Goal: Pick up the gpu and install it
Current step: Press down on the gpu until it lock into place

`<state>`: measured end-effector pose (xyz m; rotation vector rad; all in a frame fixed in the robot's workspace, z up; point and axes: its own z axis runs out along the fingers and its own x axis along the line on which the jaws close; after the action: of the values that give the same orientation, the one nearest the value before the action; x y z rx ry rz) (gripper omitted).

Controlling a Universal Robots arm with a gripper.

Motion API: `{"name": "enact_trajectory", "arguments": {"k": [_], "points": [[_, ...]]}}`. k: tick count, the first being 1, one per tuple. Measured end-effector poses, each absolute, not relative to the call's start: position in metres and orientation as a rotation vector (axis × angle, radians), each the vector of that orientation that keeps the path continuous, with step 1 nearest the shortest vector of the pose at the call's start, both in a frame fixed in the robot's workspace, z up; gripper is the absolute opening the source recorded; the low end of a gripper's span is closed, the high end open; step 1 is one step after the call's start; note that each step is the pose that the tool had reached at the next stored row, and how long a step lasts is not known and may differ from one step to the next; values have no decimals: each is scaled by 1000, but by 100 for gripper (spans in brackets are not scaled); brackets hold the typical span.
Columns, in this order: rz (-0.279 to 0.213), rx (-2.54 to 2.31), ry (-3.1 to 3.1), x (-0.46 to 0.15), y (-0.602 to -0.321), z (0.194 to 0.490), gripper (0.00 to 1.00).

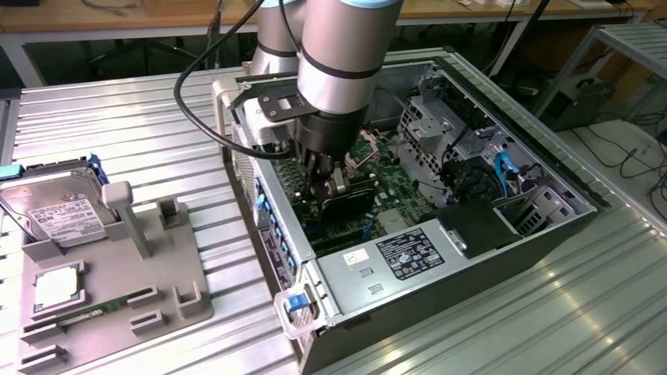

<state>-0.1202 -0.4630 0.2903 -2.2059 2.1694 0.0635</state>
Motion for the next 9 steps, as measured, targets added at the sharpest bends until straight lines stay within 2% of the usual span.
{"name": "enact_trajectory", "arguments": {"k": [9], "points": [[62, -2205, 2169, -102, -463, 290, 11]]}}
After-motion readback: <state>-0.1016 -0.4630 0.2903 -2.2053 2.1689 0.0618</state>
